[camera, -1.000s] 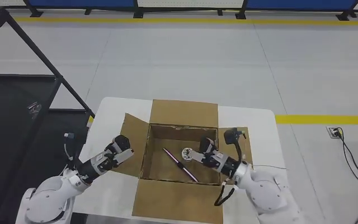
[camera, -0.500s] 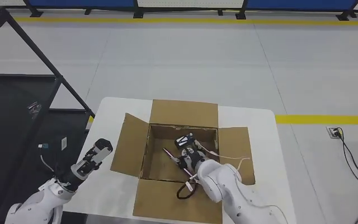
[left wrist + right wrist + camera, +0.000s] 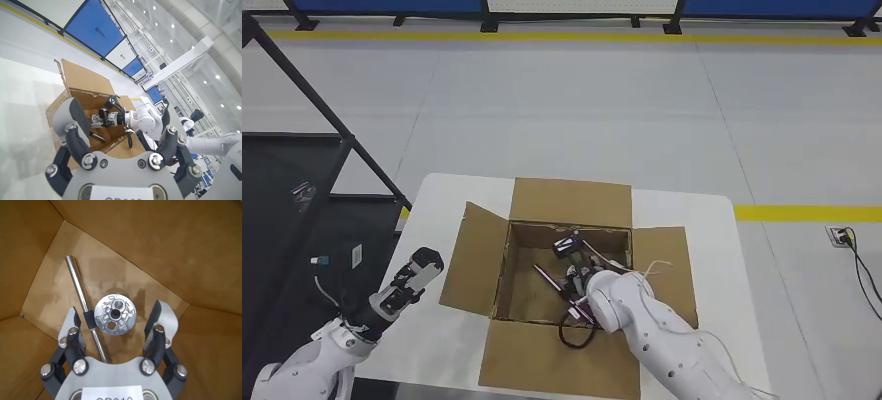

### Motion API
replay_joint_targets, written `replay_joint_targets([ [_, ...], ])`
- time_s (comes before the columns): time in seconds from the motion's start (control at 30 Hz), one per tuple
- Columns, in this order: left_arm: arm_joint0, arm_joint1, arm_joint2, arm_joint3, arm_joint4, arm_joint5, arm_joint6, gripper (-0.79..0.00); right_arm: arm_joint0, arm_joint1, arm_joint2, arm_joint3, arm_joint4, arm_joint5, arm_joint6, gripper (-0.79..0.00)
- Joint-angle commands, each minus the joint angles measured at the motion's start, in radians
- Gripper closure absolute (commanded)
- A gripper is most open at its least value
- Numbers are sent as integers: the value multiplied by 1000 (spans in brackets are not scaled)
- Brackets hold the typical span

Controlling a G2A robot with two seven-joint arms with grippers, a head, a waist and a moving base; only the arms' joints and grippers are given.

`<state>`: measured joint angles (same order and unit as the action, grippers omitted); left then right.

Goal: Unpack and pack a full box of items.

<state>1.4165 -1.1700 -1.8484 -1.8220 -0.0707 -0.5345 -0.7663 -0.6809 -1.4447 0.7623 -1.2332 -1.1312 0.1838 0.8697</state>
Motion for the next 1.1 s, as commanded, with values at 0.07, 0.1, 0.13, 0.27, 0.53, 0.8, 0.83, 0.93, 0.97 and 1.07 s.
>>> replay_joint_targets([
  [0.07,0,0,0,0,0,0,0,-785,6,-8,-2,22,-5,2,2,0],
  [0.1,0,0,0,0,0,0,0,-785,6,-9,0,24,-7,1,3,0],
  [0.13,0,0,0,0,0,0,0,-785,6,-10,2,25,-10,-1,7,0],
  [0.27,0,0,0,0,0,0,0,-785,-15,-6,26,-13,-17,-14,-9,0],
  [0.53,0,0,0,0,0,0,0,-785,-211,51,189,-348,-47,-133,-90,0],
  [0.8,0,0,0,0,0,0,0,-785,-535,98,461,-757,-152,28,-343,0],
  [0.83,0,0,0,0,0,0,0,-785,-567,99,487,-775,-147,65,-378,0],
  [0.93,0,0,0,0,0,0,0,-785,-625,98,558,-796,-113,152,-454,0],
  [0.97,0,0,0,0,0,0,0,-785,-637,98,579,-794,-103,179,-470,0],
  [1.07,0,0,0,0,0,0,0,-785,-649,95,630,-772,-81,246,-496,0],
])
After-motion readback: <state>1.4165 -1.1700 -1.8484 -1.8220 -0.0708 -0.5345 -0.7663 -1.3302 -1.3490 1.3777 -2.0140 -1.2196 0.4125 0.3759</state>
